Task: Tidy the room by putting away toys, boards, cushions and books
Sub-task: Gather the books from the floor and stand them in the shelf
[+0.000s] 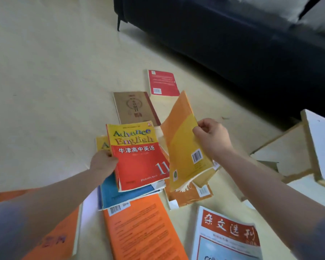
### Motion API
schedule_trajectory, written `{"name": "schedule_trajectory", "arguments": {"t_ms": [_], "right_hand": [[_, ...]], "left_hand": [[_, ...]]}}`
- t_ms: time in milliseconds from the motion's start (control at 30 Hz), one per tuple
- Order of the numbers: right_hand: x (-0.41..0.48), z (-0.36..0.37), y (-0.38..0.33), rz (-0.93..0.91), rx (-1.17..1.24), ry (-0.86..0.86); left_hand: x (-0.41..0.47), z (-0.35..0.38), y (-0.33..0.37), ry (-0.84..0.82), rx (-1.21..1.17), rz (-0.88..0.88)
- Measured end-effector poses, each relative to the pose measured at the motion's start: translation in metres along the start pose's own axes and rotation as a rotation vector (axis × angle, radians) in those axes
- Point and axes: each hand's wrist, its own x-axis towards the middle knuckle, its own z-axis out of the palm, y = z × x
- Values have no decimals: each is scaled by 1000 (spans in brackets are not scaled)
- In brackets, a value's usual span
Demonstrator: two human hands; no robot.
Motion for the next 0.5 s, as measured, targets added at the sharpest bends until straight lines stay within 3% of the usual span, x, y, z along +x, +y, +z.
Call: {"name": "schedule_trajectory", "arguments": {"t_ms": [67, 167, 267, 367, 433, 500], "right_hand": [[2, 8, -4, -3, -15, -16], [6, 12, -14, -12, -24, -9], [8, 12, -28, -69, -50, -40], [-1, 20, -46, -157, -58, -120], [-11, 31, -53, -188, -71, -184], [-20, 42, -55, -176, -67, -242]], "left_hand": [[-3, -6, 4, -17, 113, 43], [-8, -15, 15, 25, 85, 135], [-25, -19, 44, -200, -303, 158], [-42, -17, 83, -541, -604, 2], [-43, -14, 100, -612, -689, -92], [-36, -12, 103, -576, -719, -180]]}}
